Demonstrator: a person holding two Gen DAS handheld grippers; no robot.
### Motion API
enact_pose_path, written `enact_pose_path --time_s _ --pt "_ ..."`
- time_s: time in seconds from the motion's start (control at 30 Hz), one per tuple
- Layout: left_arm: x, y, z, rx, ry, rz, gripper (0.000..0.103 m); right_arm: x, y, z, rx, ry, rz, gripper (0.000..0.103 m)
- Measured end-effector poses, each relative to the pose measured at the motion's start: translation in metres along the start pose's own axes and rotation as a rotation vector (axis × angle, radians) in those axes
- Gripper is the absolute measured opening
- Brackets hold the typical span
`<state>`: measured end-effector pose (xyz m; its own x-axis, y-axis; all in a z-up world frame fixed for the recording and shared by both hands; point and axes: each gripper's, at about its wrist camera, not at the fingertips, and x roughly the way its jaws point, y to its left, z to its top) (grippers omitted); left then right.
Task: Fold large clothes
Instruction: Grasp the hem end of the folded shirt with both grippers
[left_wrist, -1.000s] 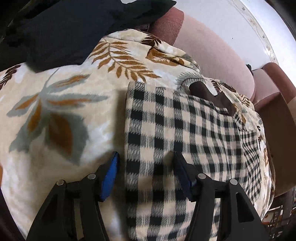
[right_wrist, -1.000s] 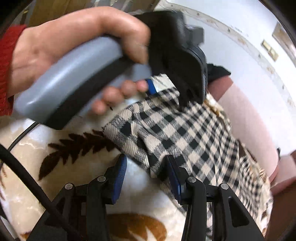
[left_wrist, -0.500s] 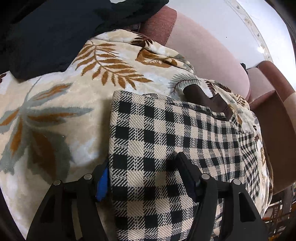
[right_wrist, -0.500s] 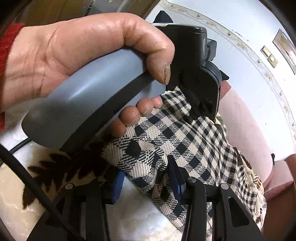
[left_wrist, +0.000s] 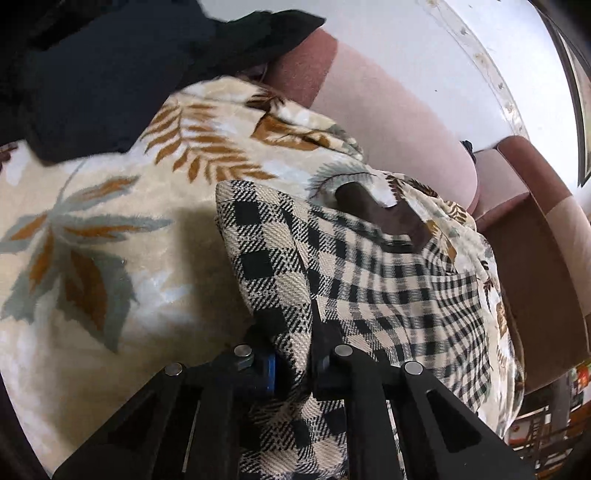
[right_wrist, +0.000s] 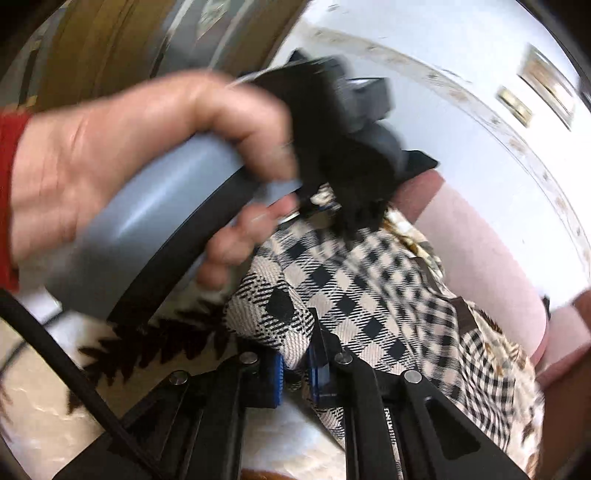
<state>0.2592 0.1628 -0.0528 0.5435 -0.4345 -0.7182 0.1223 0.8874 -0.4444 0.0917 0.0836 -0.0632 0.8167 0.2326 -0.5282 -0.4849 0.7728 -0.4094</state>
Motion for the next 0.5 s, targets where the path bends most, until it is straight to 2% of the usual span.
enact_pose_path --time_s 0.17,0.3,0.5 --pt "-0.013 -0.046 0.018 0.075 -0.005 0.073 0.011 -0.022 -0.034 0.0 0.093 -0.055 -0.004 0.01" --pt "-0.021 -0.09 0.03 0.121 -0.016 0.089 0.011 -0.041 -0.064 -0.005 0.167 -0.09 -0.027 0.01" --pt "-0.001 -0.177 0.037 0.218 -0.004 0.104 0.011 -0.054 -0.128 -0.03 0.272 -0.093 -0.088 0.01"
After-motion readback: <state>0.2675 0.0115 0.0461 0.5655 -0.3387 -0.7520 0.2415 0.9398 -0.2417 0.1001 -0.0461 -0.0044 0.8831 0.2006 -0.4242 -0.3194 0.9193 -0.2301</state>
